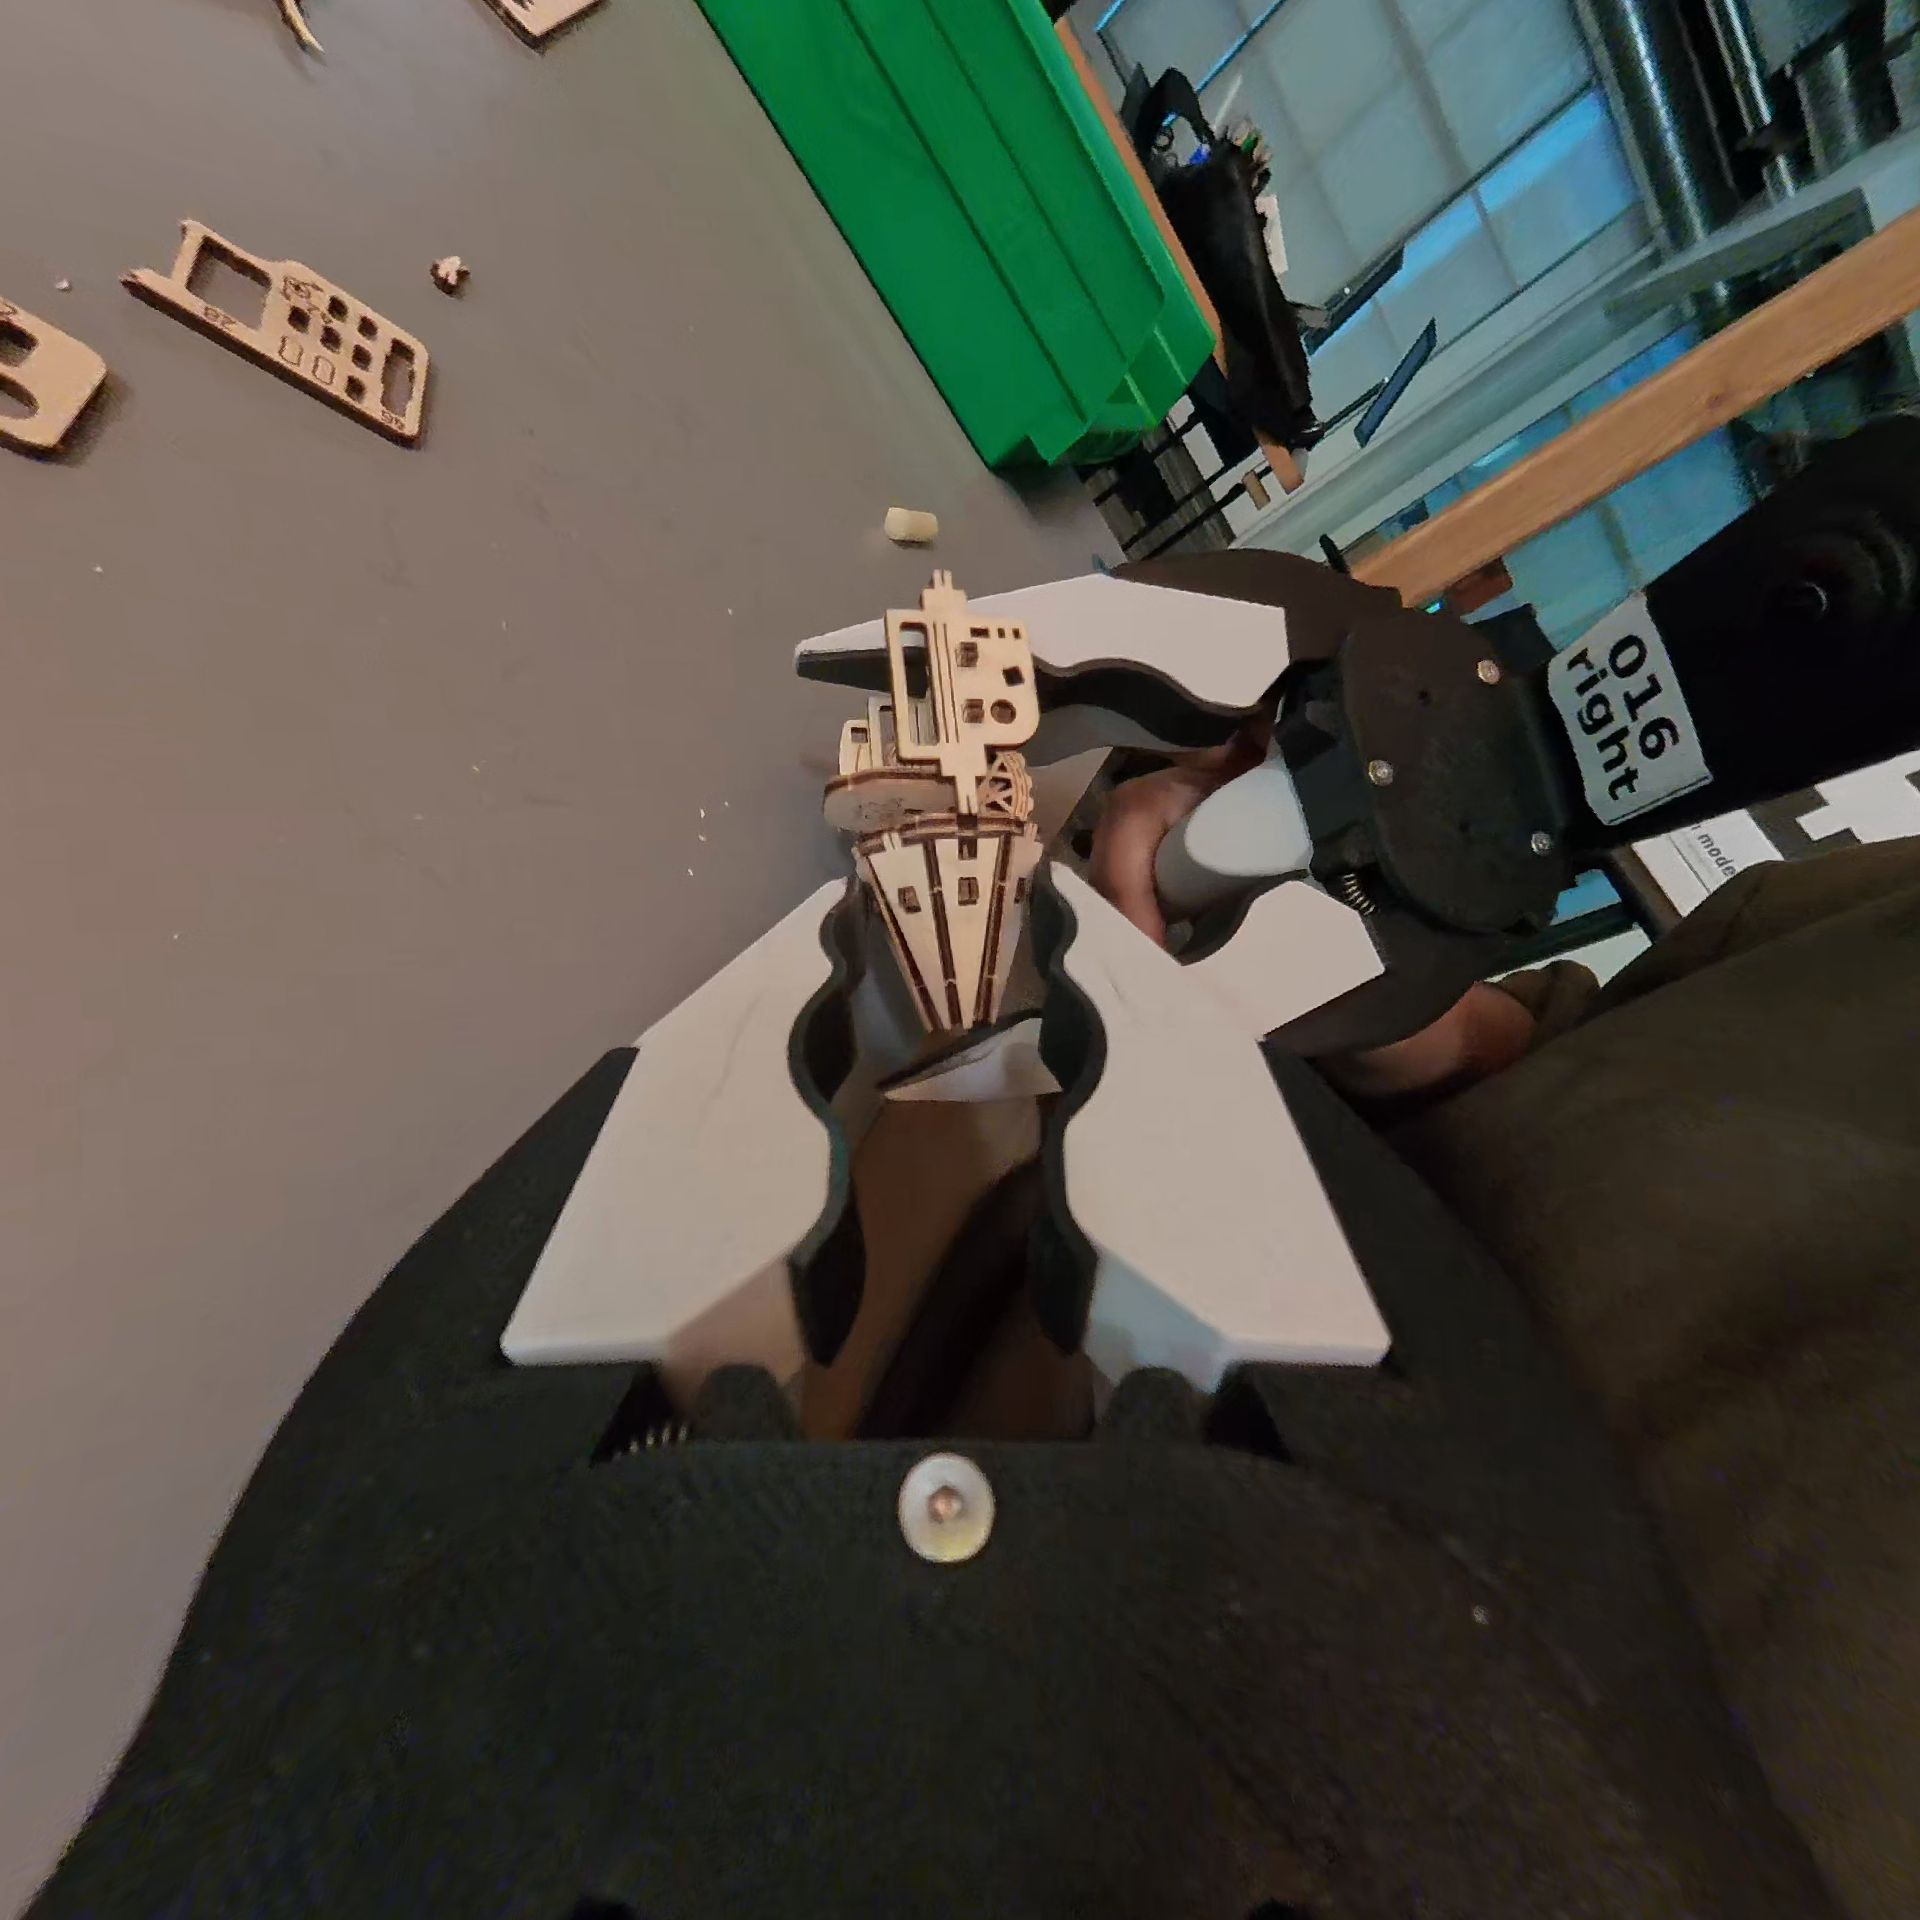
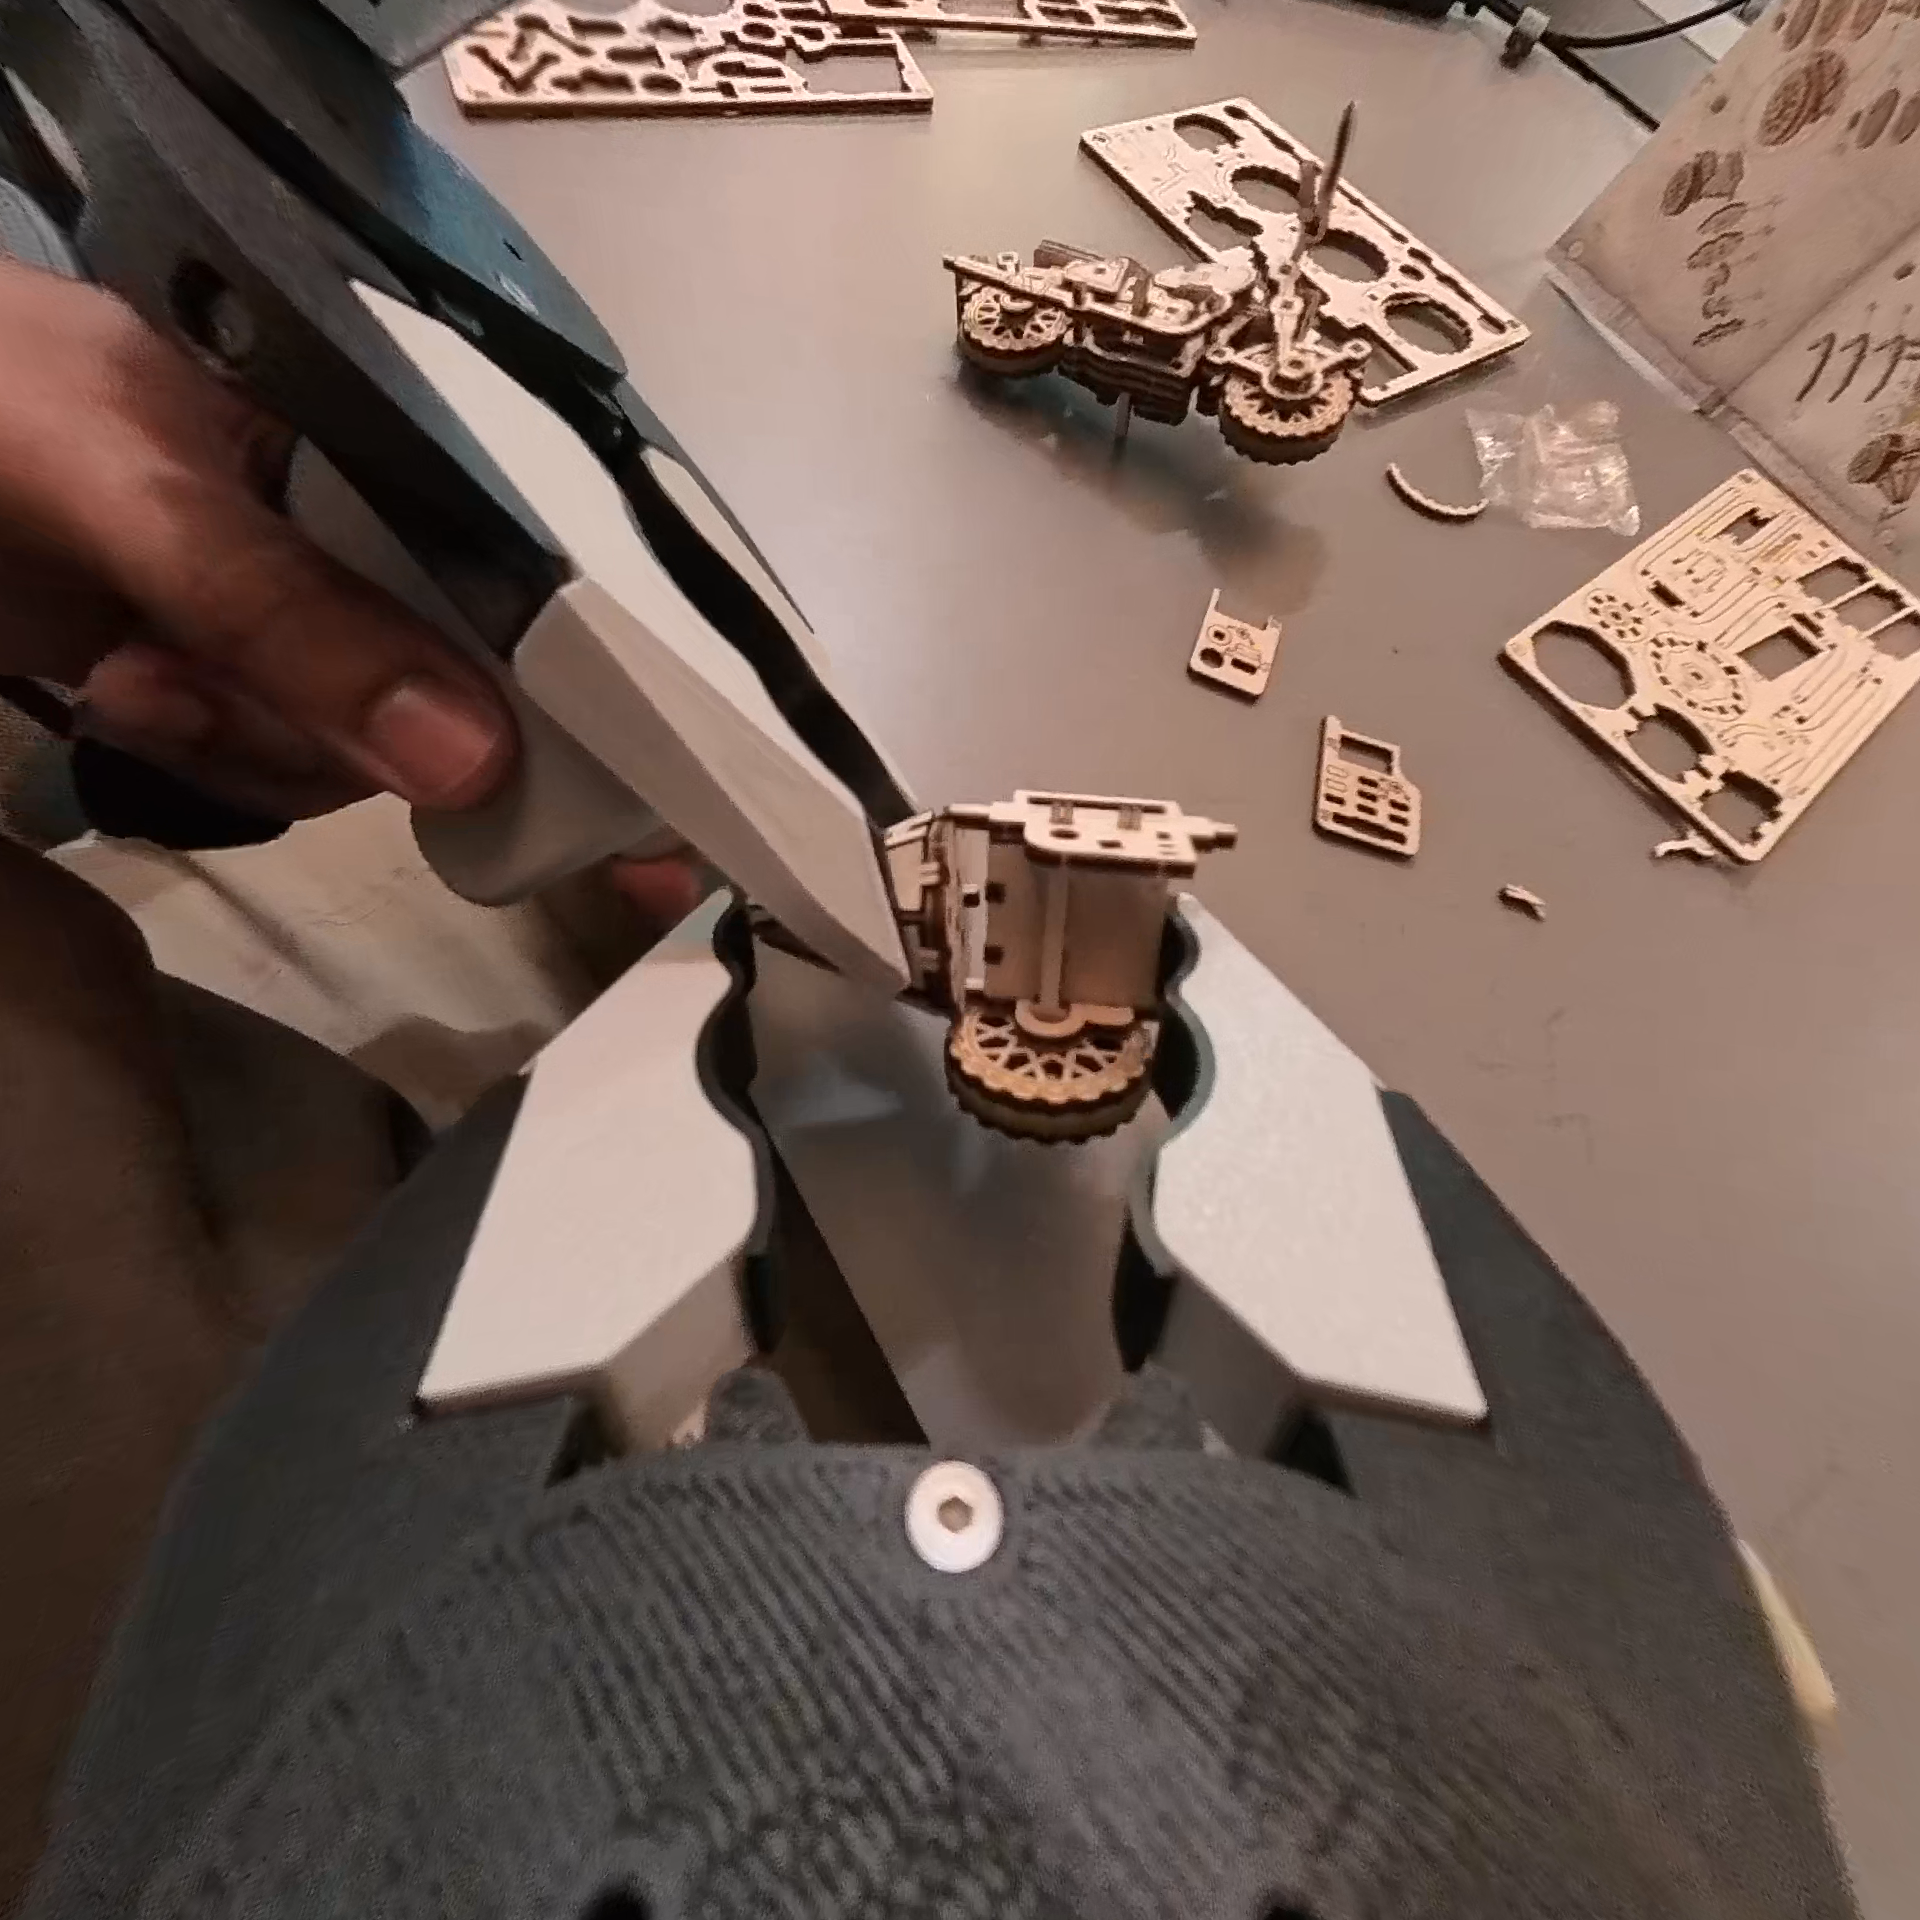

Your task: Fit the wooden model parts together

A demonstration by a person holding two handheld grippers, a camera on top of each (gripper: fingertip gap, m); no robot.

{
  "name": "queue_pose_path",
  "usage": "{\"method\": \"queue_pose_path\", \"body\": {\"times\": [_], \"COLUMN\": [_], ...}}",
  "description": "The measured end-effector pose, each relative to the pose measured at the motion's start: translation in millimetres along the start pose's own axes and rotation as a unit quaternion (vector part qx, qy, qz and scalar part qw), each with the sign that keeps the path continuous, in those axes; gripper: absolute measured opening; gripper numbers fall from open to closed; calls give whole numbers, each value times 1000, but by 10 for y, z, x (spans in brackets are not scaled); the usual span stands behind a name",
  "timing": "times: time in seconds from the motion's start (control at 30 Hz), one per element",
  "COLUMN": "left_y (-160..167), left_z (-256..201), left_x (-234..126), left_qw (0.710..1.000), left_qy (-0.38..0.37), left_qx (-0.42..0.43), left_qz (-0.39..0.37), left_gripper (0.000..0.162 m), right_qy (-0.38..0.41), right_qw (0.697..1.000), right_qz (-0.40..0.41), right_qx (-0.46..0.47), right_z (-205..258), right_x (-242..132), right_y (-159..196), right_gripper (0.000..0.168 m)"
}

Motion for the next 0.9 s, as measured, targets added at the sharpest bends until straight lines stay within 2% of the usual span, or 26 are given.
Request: {"method": "queue_pose_path", "body": {"times": [0.47, 0.9], "left_y": [24, 17], "left_z": [-8, -14], "left_x": [30, 29], "left_qw": [1000, 1000], "left_qy": [-9, -16], "left_qx": [3, 12], "left_qz": [11, 23], "left_gripper": [29, 29], "right_qy": [17, 19], "right_qw": [999, 998], "right_qz": [16, 19], "right_qx": [-49, -57], "right_z": [44, 66], "right_x": [25, 33], "right_y": [6, 18], "right_gripper": [79, 77]}}
Point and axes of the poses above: each gripper's, where its closed fingertips meet, x out along the fingers, y out of its underside, z = x × y across the jaws, the point moved 10 cm from there along -x, back along the fingers, and after that the axes turned 9 degrees about y, right-handed, at the moved point
